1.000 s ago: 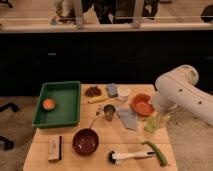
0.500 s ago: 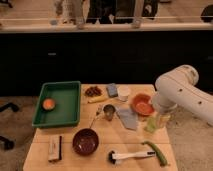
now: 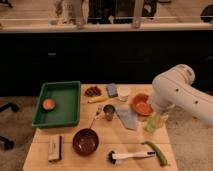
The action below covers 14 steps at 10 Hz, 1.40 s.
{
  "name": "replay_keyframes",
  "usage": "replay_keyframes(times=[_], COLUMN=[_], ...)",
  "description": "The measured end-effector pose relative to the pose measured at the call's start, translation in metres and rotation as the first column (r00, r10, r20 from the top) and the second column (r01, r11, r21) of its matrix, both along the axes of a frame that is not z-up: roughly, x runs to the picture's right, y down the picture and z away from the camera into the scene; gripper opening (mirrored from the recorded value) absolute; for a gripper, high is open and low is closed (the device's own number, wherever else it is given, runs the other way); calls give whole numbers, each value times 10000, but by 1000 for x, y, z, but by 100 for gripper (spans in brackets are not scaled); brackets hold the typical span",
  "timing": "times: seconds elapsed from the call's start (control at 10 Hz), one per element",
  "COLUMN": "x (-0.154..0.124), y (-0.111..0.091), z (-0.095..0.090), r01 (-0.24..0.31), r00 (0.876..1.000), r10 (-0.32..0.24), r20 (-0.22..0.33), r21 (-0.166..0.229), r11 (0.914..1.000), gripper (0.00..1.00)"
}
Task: Place grapes in metal cup
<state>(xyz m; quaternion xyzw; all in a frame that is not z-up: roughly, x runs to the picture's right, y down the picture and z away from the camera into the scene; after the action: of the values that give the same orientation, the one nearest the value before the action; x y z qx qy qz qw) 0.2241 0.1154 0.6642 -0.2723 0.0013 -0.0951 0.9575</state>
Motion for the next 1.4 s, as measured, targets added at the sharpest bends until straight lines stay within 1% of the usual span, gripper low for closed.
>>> replay_keyframes(times=[0.1,0.3,0.4,0.6,0.8,0.9,1.0,1.2,1.3,1.4], x=[-17,-40,-45,-53,-67,-75,-88,-106,-120,-129], y=[-2,-6,-8,-13,-21,-24,-28,-33,-37,-38], z=[2,6,7,10,20,25,31,39,42,44], r01=[345,791,994,1245,1485,1625,1768,1970,2117,2331], r00=[9994,9968,9950,9922,9889,9867,9842,9803,9769,9714], r10=[-345,-791,-994,-1245,-1486,-1625,-1769,-1971,-2120,-2333], r20=[14,113,90,44,30,-11,63,116,249,443], r21=[-9,0,-29,-3,96,83,139,119,136,110], r11=[9994,9969,9950,9922,9889,9867,9841,9803,9772,9724], gripper=[80,80,80,80,80,80,80,80,80,80])
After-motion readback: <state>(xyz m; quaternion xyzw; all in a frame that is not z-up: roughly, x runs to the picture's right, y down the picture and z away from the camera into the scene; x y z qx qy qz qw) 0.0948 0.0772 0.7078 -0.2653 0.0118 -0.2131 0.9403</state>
